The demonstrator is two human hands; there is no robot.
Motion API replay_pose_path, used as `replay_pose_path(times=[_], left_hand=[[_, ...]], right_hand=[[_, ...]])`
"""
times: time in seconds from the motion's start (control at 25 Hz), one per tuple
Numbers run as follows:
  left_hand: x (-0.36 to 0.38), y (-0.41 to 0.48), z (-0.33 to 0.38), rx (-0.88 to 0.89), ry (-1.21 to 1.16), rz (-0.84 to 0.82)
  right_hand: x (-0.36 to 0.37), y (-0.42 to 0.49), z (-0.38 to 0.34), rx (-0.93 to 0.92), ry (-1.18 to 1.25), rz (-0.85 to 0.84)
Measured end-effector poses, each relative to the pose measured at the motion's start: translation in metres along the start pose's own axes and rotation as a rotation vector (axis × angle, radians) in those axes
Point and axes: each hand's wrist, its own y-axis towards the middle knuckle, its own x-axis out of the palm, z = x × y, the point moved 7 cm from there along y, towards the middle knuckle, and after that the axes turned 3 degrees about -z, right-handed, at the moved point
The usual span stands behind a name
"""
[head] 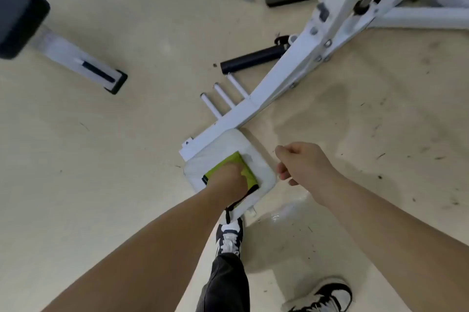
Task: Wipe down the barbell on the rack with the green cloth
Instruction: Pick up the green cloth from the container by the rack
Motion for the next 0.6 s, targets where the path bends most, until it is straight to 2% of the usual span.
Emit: replay_pose_path(times=[0.16, 0.28, 0.36, 0.48, 0.6], left_hand=[[0.027, 0.057, -0.027, -0.046, -0.029, 0.094], [0.043, 0.081, -0.042, -0.105, 0.103, 0.146], [0.039, 0.079, -0.035, -0.095, 0.087, 0.12], [0.02, 0.037, 0.009, 0.092, -0.14, 0.047], [-0.023, -0.04, 0.076, 0.296, -0.372, 0.092]], right_hand=[[0.023, 0.048, 0.043, 0.059, 0.09, -0.016], [0.029, 0.059, 0.072, 0.12, 0.17, -0.008], [0.028, 0.053, 0.082, 0.155, 0.209, -0.006], [0.016, 0.025, 0.081, 0.189, 0.266, 0.006], [-0.012, -0.024, 0.06, 0.19, 0.379, 0.018]])
